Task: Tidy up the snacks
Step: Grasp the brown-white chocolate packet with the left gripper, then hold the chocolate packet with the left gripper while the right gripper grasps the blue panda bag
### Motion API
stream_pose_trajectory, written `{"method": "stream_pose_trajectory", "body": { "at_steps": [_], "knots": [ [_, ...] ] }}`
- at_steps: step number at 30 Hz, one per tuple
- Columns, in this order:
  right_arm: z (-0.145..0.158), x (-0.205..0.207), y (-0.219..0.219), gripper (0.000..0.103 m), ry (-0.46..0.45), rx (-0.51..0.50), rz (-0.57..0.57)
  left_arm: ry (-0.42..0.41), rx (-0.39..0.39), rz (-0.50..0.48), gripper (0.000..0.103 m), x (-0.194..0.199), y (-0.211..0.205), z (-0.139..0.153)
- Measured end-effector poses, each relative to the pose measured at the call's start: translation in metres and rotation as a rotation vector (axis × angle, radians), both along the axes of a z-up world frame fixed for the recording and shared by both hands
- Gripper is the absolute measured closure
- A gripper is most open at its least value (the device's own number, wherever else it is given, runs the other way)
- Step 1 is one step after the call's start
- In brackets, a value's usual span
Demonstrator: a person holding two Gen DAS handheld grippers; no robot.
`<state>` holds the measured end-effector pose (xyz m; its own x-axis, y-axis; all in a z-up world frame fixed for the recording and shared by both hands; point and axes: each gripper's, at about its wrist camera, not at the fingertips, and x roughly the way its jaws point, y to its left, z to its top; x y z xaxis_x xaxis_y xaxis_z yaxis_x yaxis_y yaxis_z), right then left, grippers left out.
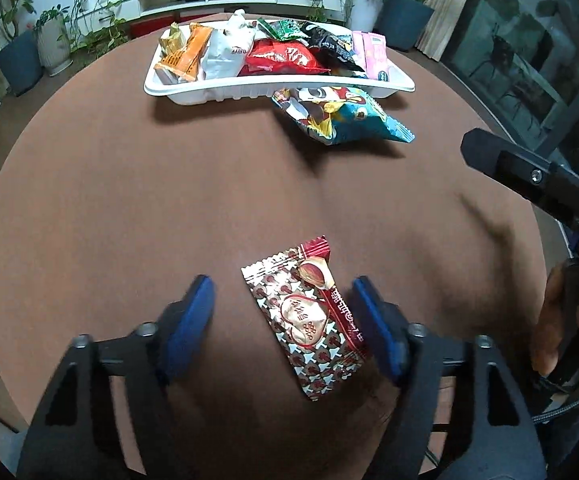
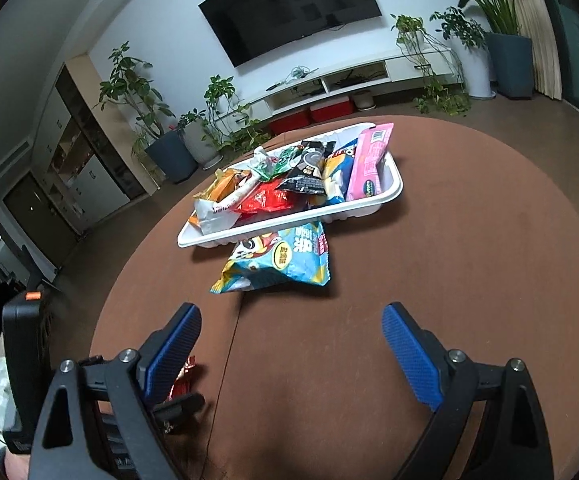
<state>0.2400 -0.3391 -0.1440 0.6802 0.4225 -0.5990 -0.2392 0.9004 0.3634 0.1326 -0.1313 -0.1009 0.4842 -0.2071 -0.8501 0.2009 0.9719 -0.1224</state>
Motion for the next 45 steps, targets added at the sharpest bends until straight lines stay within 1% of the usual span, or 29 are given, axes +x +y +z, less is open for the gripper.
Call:
{"method": "stream_pose_trajectory", "body": {
  "at_steps": [1,5,7,9,11,17,19,23,25,30,32,35,38,41,45],
  "knots": [
    [0.000,0.000,0.000,0.010,-0.001,-0.004,0.001,-0.001,0.003,-0.004,0.045,0.000,0.000,0.000],
    [-0.001,0.000,0.002,0.010,-0.002,-0.014,0.002,-0.005,0.004,-0.027,0.053,0.000,-0.001,0.001],
    [-0.001,-0.001,0.002,0.011,-0.003,-0.018,0.001,-0.011,0.013,-0.047,0.064,-0.002,-0.003,0.001],
    [-0.001,-0.001,0.002,0.011,-0.006,-0.028,0.000,-0.015,0.028,-0.059,0.073,-0.002,-0.004,0.001],
    [-0.001,-0.002,0.002,0.013,-0.010,-0.035,0.000,-0.013,0.016,-0.067,0.077,-0.004,-0.002,0.000],
    [-0.004,0.000,0.004,0.017,0.004,-0.046,0.019,-0.003,-0.028,-0.081,0.080,-0.008,0.007,0.000],
    [-0.003,0.001,0.006,0.018,-0.001,-0.065,0.035,0.001,-0.039,-0.086,0.080,-0.011,0.009,0.000],
    [0.008,0.004,0.013,0.018,-0.043,-0.145,0.083,0.006,-0.073,-0.082,0.081,-0.015,0.018,0.000],
    [0.012,0.007,0.018,0.018,-0.066,-0.198,0.110,0.006,-0.088,-0.078,0.084,-0.016,0.022,0.001],
    [0.013,0.020,0.041,0.022,-0.125,-0.405,0.217,-0.003,-0.120,-0.067,0.087,-0.016,0.031,0.006],
    [0.015,0.026,0.049,0.022,-0.151,-0.465,0.274,-0.001,-0.138,-0.065,0.087,-0.016,0.034,0.006],
    [0.019,0.036,0.059,0.022,-0.180,-0.519,0.378,0.002,-0.156,-0.065,0.088,-0.015,0.036,0.005],
    [0.017,0.050,0.068,0.024,-0.173,-0.578,0.458,0.008,-0.177,-0.063,0.088,-0.013,0.040,0.003],
    [0.010,0.065,0.076,0.025,-0.127,-0.630,0.530,0.013,-0.202,-0.061,0.088,-0.013,0.044,0.002],
    [0.004,0.076,0.086,0.025,-0.095,-0.672,0.635,0.020,-0.227,-0.066,0.088,-0.011,0.047,0.000]
  ]
}}
